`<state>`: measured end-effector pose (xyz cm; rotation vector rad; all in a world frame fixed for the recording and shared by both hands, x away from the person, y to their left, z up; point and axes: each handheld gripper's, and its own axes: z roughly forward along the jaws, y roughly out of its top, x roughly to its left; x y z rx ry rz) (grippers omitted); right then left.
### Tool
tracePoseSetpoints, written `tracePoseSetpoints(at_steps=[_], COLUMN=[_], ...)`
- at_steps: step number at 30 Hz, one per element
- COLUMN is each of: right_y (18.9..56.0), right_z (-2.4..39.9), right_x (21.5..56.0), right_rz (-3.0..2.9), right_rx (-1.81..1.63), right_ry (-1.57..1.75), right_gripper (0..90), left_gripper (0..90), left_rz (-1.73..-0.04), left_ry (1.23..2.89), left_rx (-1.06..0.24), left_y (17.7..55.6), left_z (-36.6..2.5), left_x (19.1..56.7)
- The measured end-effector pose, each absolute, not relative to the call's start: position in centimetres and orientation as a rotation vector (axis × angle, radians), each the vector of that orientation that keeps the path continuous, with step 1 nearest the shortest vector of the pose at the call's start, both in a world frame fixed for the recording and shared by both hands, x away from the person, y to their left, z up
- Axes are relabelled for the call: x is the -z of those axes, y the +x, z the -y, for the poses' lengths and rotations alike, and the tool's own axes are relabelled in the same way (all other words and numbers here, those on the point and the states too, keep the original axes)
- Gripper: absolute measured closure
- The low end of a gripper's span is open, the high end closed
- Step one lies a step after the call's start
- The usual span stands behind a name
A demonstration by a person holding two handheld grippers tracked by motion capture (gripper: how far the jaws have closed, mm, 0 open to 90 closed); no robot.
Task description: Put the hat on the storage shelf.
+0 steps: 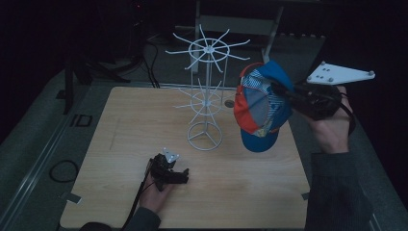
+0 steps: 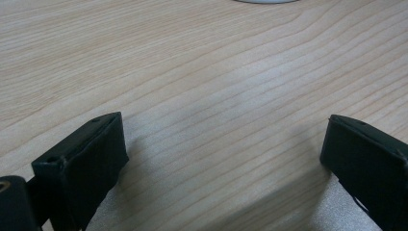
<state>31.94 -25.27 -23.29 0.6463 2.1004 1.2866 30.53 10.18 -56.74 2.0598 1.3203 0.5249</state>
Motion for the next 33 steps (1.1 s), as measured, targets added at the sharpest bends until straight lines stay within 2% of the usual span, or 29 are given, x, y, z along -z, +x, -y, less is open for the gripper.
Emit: tracePoseSetpoints(at_steps=[24,33], right_y=[31.4,32.9], right_z=[25.3,24.1], right_x=[21.6,21.3], right_rz=[-2.053,-2.052], right_rx=[-1.32,-1.335], right_ry=[0.62,0.644], right_gripper=[89.2,89.1], left_gripper=[2.6,2.6], left_rz=[-1.318,-1.319], left_ry=[2.063,2.061], left_rx=[-0.525,-0.526], left_y=[30.5,30.5], left_z=[-10.2,-10.2], left_x=[56.7,56.7])
